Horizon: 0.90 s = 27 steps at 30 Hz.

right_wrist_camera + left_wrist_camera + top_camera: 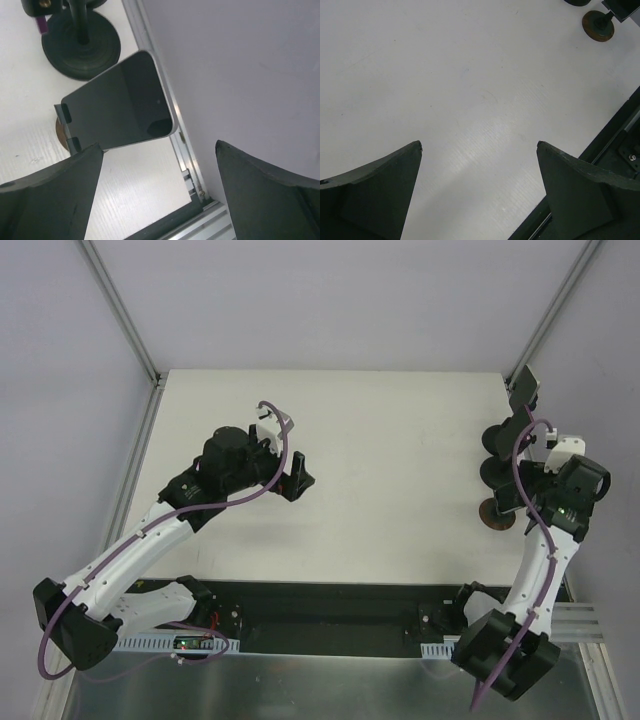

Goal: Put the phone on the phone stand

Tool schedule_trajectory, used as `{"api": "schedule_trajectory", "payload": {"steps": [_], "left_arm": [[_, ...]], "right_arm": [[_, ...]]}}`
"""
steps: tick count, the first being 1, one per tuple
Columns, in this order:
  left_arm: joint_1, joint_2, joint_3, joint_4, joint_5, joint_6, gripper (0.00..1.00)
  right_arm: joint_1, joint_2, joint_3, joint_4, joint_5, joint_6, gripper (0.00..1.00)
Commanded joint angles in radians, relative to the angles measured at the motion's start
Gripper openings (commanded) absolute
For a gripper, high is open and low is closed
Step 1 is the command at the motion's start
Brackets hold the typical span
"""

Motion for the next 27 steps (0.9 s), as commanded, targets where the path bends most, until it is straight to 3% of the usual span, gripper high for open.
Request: {"api": "schedule_trajectory", "payload": {"steps": [1, 7, 14, 20, 24, 27], "left_arm": [[0.001, -0.032, 0.019, 0.014, -0.032, 0.029, 0.96], [-0.001, -0.029, 0.012, 0.011, -0.095, 0.061, 0.98], [0.001, -0.020, -0.001, 0.013, -0.164, 0.085, 0.99], [0.006, 0.024, 0.016, 0.008, -0.155, 0.089, 0.99], [0.042, -0.031, 0.024, 0.007, -0.055, 0.058, 0.99], [0.041, -0.107, -0.017, 0.056, -0.073, 0.102, 0.99]], "right_arm": [[0.096, -0.073, 0.003, 0.074, 0.211, 0.026, 0.96], [0.286, -0.137, 0.072, -0.001, 0.464, 0.087, 0.96], [0.680, -0.299, 0.135, -0.140, 0.556, 0.142, 0.96], [0.918, -0.412, 0.081, -0.186, 0.216, 0.265, 0.96], [0.939, -0.487, -0.014, -0.027, 0.009, 0.506, 0.96], [0.939, -0.508, -0.065, 0.097, -0.051, 0.622, 0.96]]}}
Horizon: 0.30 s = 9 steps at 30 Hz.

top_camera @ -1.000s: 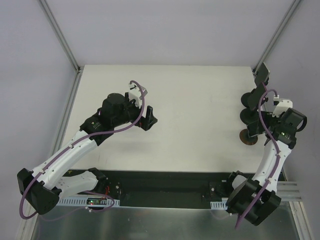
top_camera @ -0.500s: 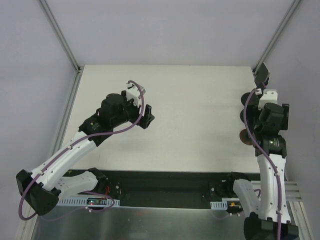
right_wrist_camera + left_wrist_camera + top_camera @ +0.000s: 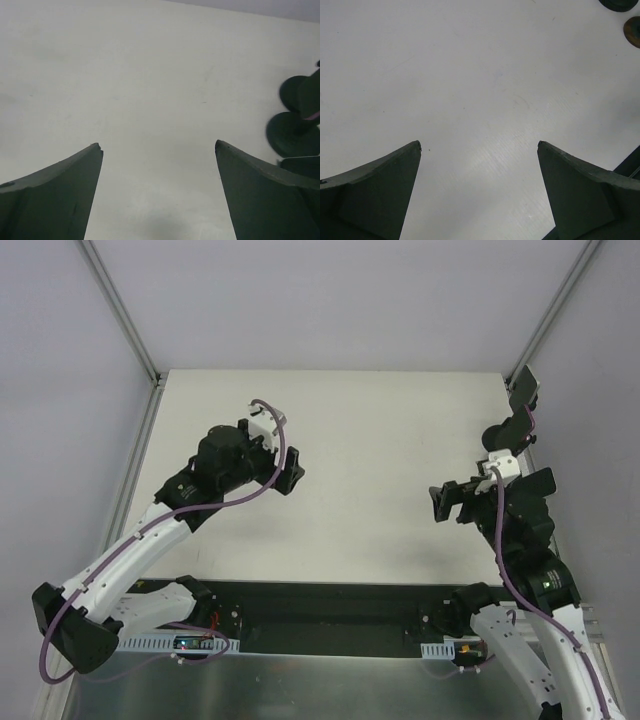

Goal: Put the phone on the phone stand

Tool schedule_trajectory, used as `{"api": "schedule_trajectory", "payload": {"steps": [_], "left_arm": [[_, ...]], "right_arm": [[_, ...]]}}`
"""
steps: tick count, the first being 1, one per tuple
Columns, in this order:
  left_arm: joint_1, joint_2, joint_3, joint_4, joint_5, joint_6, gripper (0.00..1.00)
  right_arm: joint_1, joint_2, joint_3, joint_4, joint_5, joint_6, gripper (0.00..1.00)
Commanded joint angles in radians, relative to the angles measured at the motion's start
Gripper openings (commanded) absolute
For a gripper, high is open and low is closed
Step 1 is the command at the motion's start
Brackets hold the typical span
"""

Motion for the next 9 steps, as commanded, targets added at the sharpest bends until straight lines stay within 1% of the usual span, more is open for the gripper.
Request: {"api": "schedule_trajectory", "payload": {"steps": [1, 2, 3, 5, 6, 8, 9], "left_arm": [[0.012, -0.128, -0.035, 0.103, 0.012, 0.032, 0.99], [0.012, -0.144, -0.054, 0.114, -0.003, 0.032, 0.99], [0.012, -0.168, -0.046, 0.116, -0.005, 0.032, 0.99], [0.013, -0.196, -0.008, 0.103, 0.022, 0.032, 0.99], [0.012, -0.233, 0.007, 0.097, 0.029, 0.021, 0.99], [0.012, -0.279, 0.044, 0.083, 0.041, 0.006, 0.99], [0.012, -0.329, 0.056, 0.082, 0.053, -0.008, 0.99]], "right_arm": [[0.005, -0.020, -0.046, 0.206, -0.158, 0.288, 0.96], [0.005, -0.007, -0.039, 0.219, -0.156, 0.320, 0.96], [0.005, 0.002, -0.025, 0.230, -0.208, 0.340, 0.96], [0.005, 0.013, 0.013, 0.230, -0.277, 0.328, 0.96], [0.005, 0.004, 0.012, 0.268, -0.331, 0.337, 0.96], [0.006, -0.031, 0.032, 0.292, -0.325, 0.366, 0.96], [0.005, -0.045, 0.039, 0.307, -0.325, 0.368, 0.96]]}}
